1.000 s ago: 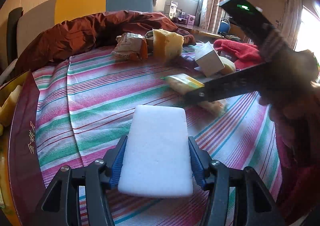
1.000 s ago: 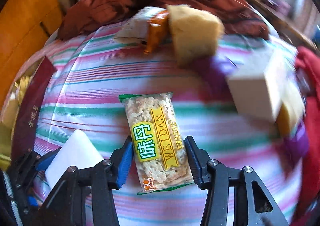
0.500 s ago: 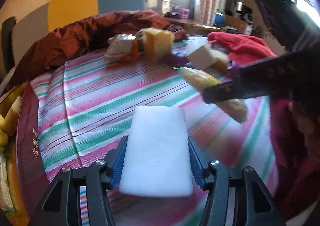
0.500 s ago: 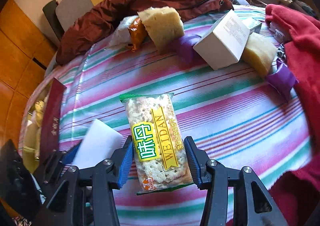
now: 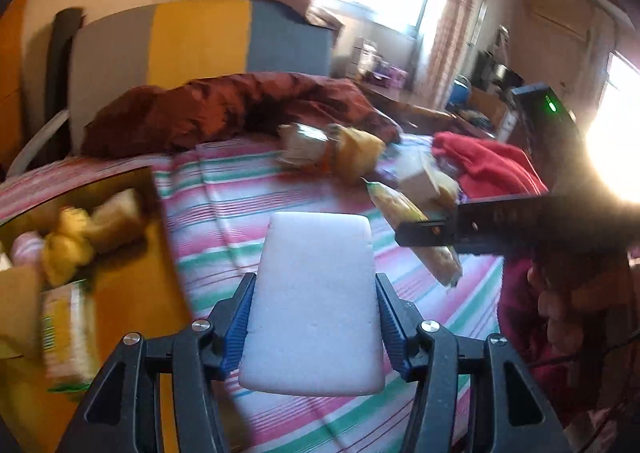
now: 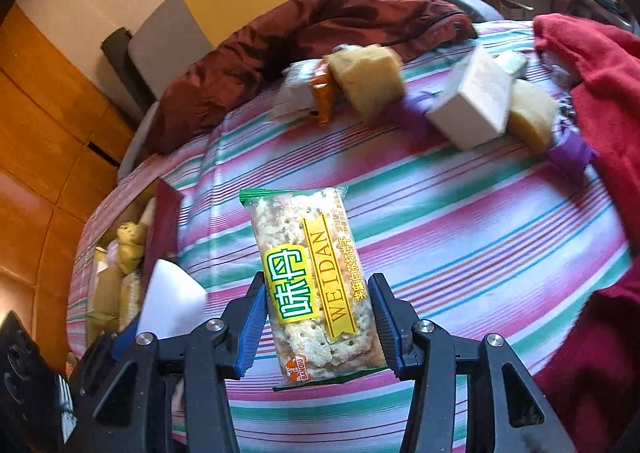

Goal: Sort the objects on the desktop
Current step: 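Place the eraser sponge in the tray with the left gripper while the right gripper drops the cracker packet there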

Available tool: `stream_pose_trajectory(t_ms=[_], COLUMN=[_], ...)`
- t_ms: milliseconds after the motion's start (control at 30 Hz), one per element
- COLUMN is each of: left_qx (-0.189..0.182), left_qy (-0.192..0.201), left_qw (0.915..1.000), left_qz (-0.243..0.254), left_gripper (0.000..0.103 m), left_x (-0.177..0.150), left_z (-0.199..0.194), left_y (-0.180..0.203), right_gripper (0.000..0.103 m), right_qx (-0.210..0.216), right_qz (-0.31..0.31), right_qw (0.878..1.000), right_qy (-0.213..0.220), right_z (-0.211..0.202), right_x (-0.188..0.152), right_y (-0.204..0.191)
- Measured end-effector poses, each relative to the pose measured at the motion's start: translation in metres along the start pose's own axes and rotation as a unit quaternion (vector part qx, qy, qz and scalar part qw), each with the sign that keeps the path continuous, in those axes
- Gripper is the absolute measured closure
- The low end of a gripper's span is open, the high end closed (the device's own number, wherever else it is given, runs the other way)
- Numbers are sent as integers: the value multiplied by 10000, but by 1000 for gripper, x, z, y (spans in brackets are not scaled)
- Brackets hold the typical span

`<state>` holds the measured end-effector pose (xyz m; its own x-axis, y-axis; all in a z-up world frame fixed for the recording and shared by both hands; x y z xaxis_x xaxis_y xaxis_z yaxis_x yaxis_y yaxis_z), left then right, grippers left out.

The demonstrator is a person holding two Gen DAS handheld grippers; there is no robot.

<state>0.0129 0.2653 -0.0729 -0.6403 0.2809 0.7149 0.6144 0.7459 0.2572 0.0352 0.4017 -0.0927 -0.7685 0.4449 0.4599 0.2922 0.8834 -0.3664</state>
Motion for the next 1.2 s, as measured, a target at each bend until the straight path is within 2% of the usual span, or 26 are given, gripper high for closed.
stream_pose_trajectory(t_ms=[200,467,567,633,733,833,1000,1067,1200], left_qx=[467,1113,1306,1365,1496,1522,1766,1725,1681], left_qy=[-17,-97,-312,-514,-613,-590,-531,-511,-538], left_qw=[9970,9854,9810,9785,9746,9724,9705,9703,9710], left_qz=[-619,-1285,-1402,-1458,-1549,-1670,-1555,-1615,-1616], left_gripper=[46,46,45,45,45,45,46,45,44], left_x=[-2,0,0,-2,-3,0,6,9,9], left_z=[-25,-39,-34,-27,-22,-20,-17,-14,-11], left_y=[-73,-166,-190,-202,-216,-226,-233,-235,-234], right_gripper=[53,53,53,53,53,53,57,58,57], right_qx=[298,580,616,612,542,333,164,87,224], right_qz=[-381,-974,-1133,-1241,-1349,-1422,-1378,-1327,-1239], right_qw=[9988,9931,9908,9893,9879,9876,9887,9896,9907], right_qy=[-67,-290,-400,-464,-547,-573,-565,-548,-508], right_z=[9,38,52,64,81,96,113,120,123], right_x=[-3,-8,-10,-10,-10,-8,-3,2,6], right_y=[-60,-146,-173,-189,-205,-211,-217,-214,-212])
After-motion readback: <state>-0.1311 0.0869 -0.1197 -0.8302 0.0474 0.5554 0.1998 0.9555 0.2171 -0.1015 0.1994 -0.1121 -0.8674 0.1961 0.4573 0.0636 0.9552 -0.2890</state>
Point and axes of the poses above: each gripper's, at about its wrist camera, not at the fingertips, and z roughly the way its jaws point, y to its right, x to its top, the point moved 10 cm from there along z, roughly the way its jaws point, and after that the axes turned 4 degrees about -z, right-handed, at the moved point
